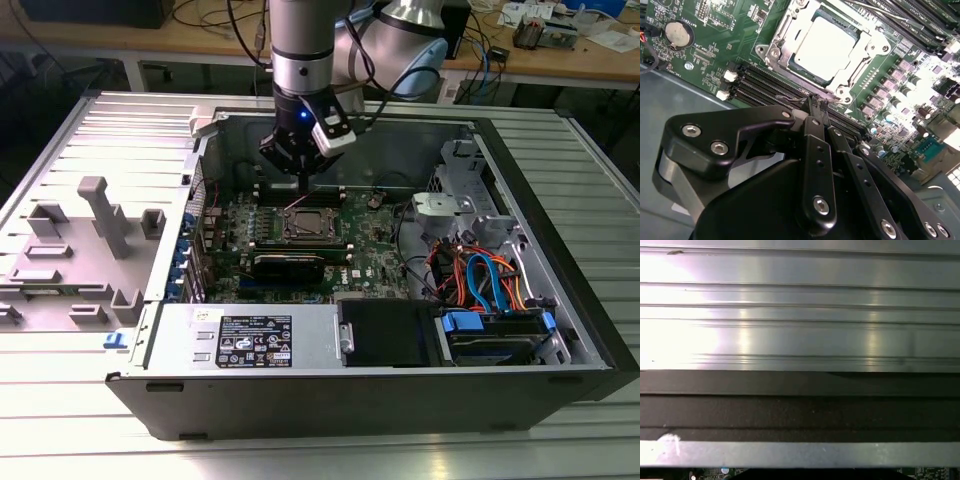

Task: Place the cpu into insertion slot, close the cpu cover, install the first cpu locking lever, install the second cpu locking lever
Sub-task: 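Install the first cpu locking lever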

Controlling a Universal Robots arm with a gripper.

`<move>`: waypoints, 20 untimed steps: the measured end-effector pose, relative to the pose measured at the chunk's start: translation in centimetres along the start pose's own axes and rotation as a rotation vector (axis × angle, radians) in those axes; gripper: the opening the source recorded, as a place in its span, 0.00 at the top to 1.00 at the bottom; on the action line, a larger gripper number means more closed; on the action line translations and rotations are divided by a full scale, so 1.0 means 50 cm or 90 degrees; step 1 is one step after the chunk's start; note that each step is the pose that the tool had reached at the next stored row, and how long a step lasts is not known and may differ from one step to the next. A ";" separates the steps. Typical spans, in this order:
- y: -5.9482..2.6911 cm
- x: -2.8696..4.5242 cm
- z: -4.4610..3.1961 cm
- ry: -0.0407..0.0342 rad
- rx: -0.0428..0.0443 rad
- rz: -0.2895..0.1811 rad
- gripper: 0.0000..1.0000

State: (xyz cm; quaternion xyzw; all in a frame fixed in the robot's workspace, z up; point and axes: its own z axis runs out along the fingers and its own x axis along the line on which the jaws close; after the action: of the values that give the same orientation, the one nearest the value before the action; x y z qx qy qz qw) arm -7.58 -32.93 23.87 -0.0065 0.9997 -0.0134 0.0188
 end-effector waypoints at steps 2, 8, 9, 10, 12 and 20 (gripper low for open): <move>0.001 -0.001 0.001 0.0000 0.0000 0.000 0.89; 0.004 -0.005 0.006 0.0000 0.0000 0.000 0.89; 0.005 -0.005 0.007 0.0001 0.0000 0.000 0.89; 0.005 -0.005 0.007 0.0001 0.0001 0.000 0.89; 0.006 -0.006 0.009 0.0000 0.0000 0.000 0.89; 0.010 -0.018 0.021 0.0000 0.0000 0.000 0.89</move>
State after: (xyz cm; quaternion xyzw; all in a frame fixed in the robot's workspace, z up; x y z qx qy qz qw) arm -6.67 -32.43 22.83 -0.0065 0.9997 -0.0134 0.0187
